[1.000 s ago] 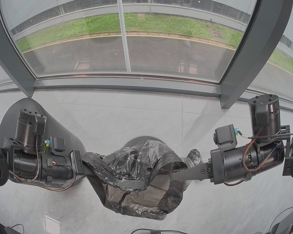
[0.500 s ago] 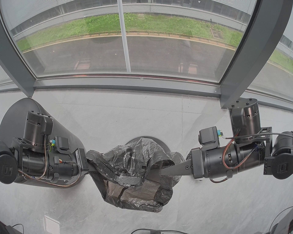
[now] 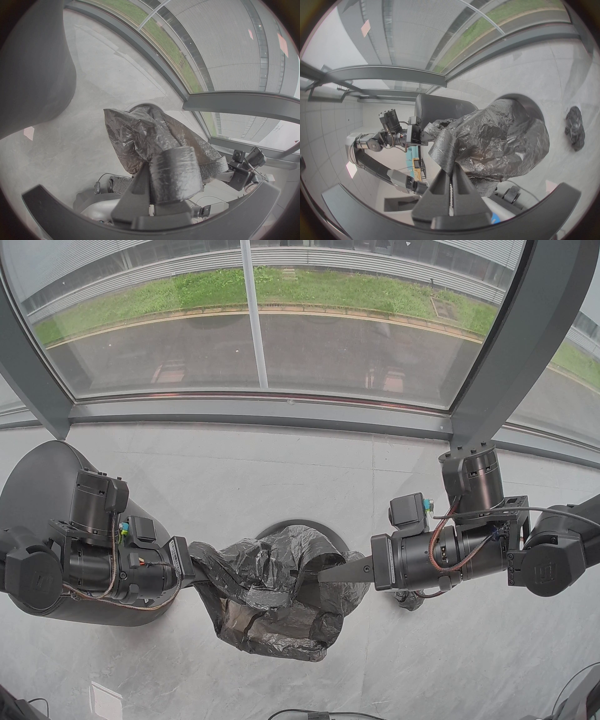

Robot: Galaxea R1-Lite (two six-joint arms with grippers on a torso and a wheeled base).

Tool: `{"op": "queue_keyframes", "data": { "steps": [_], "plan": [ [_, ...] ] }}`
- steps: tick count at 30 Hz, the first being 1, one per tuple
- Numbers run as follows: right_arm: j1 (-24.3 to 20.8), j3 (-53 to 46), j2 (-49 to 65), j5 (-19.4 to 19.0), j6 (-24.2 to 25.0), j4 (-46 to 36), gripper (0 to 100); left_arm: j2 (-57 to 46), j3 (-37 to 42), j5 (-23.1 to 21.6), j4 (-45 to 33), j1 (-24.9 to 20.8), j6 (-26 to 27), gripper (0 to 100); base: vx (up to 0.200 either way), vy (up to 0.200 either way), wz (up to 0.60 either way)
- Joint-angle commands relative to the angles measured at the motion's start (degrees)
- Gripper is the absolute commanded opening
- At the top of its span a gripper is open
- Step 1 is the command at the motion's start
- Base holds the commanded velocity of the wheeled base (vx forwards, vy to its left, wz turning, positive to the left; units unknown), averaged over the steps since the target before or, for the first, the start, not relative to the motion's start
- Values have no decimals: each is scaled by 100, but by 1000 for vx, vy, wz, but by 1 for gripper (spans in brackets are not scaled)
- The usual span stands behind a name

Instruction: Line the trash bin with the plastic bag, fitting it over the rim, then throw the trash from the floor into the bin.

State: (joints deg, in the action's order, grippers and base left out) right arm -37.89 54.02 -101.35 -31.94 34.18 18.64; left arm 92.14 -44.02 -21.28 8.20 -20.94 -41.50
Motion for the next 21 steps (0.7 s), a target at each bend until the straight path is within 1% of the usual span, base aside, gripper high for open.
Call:
{"op": "queue_keyframes", "data": {
  "steps": [1, 2, 4, 7, 10, 12, 13, 16, 21],
  "plan": [
    [115, -172, -236, -111, -333, 175, 0, 155, 43, -192, 102, 90, 1, 0, 0, 0, 0],
    [194, -207, -271, -304, -412, 307, 0, 155, 51, -297, 111, 143, 1, 0, 0, 0, 0],
    [256, -225, -333, -410, -421, 404, 0, 173, 43, -350, 111, 196, 10, 0, 0, 0, 0],
    [379, -207, -500, -418, -448, 553, 0, 305, 16, -412, 138, 337, 72, 0, 0, 0, 0],
    [502, -216, -640, -427, -465, 729, 0, 454, 60, -622, 331, 468, 115, 0, 0, 0, 0],
    [572, -216, -746, -427, -562, 826, 0, 560, 69, -728, 445, 547, 115, 0, 0, 0, 0],
    [634, -225, -825, -436, -694, 887, 0, 648, 69, -763, 498, 591, 124, 0, 0, 0, 0],
    [721, -225, -939, -462, -913, 1001, 0, 780, 51, -772, 595, 609, 133, 0, 0, 0, 0],
    [721, -216, -1009, -471, -940, 1054, 0, 938, 51, -789, 806, 609, 124, 0, 0, 0, 0]
  ]
}}
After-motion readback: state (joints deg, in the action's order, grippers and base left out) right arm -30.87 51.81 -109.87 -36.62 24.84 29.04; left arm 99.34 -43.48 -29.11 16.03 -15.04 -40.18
